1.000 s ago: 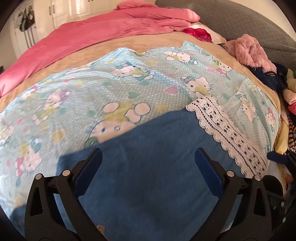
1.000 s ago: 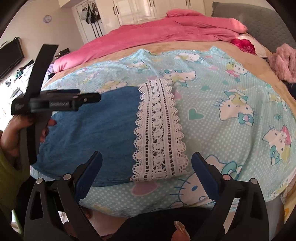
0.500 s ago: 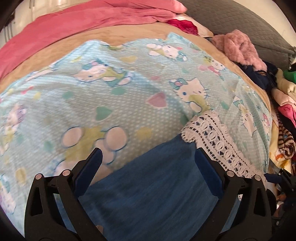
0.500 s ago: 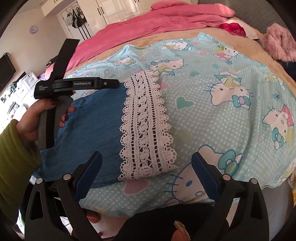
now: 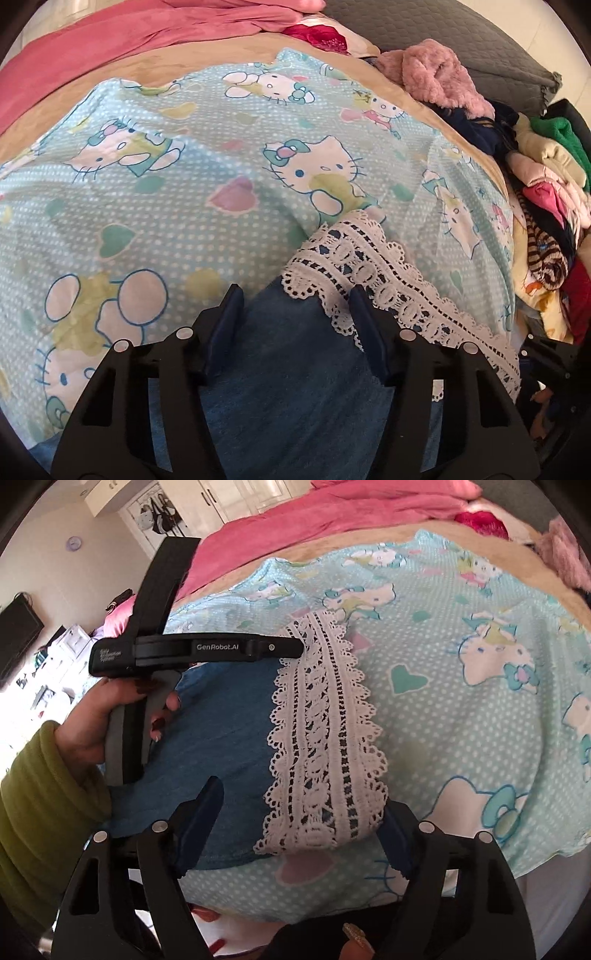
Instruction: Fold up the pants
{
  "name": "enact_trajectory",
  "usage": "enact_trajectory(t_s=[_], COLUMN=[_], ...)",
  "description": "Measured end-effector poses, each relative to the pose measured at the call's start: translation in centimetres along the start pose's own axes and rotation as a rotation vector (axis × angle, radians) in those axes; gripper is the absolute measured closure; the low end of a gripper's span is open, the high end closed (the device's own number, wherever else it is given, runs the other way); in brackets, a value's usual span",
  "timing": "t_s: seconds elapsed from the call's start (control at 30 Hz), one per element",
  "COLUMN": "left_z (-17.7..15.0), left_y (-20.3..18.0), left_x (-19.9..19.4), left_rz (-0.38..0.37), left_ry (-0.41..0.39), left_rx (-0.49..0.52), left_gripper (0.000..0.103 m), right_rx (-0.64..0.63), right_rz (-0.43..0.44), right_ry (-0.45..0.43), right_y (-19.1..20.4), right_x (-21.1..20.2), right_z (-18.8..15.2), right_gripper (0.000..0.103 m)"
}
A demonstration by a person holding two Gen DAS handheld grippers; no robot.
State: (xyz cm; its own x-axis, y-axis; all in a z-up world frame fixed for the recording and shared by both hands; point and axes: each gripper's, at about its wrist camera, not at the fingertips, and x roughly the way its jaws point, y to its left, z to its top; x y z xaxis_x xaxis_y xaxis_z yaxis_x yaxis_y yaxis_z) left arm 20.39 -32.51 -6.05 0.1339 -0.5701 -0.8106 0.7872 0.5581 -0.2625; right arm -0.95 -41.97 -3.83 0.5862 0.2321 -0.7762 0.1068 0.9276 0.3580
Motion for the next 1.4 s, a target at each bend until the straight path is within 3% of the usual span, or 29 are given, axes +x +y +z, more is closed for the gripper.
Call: enact_trajectory(t_s=[0.17,0.23,0.3,0.37,0.47,0.73,1.0,1.3,1.4], left_z=[0.0,0.0,-0.1,-0.4,-0.6,-0.8,-2.1,-6.4,-8.6], left_y=[-0.1,-0.2,-0.3,-0.4,-0.4,-0.2,1.5,6.0,7.8], left_x=[0.3,0.3,0.1,-0.2,-0.3,-2.8,-9.4,-14.5,-16.1], left_rz=[0.004,0.009,-0.014,-0.023,-0.030,-0.062,-0.078,0.004,0.046], left_ry=[-0.004,-0.008,-0.019,-0.030,-0.035,-0.107,-0.230,-0.285,-0.294], left_rx=[-0.007,-0.014,-0.034,-0.041,-0.046,-0.065,-0.097,-0.208,-0.293], left_gripper=[0.047,0.053,0.070,0.078,0.086,0.088,0.088,0.085,0.084], right_rx=[0.016,0.020,0.042,0.059,0.072,0.046,-0.163,-0.362,-0.437], right_rz=[-0.012,-0.004,0.011,0.022,0.064,0.176,0.218,0.234,0.227], right_ry=[0.028,0.021,0.001,-0.007,-0.011,-0.088,-0.175,-0.118,-0.078], right_y=[0.1,0.1,-0.3,-0.6,-0.8,0.1,6.5,14.8,17.4], right_x=[1.0,0.9,0.5,0.4,0.3,-1.1,-3.5,-0.7,1.0], right_z=[0.6,0.6,0.6,0.6,0.5,0.7,1.5,2.1,1.0], right_gripper=[0.024,0.026,0.038,0.060,0.075,0.079,0.079,0.079,0.079])
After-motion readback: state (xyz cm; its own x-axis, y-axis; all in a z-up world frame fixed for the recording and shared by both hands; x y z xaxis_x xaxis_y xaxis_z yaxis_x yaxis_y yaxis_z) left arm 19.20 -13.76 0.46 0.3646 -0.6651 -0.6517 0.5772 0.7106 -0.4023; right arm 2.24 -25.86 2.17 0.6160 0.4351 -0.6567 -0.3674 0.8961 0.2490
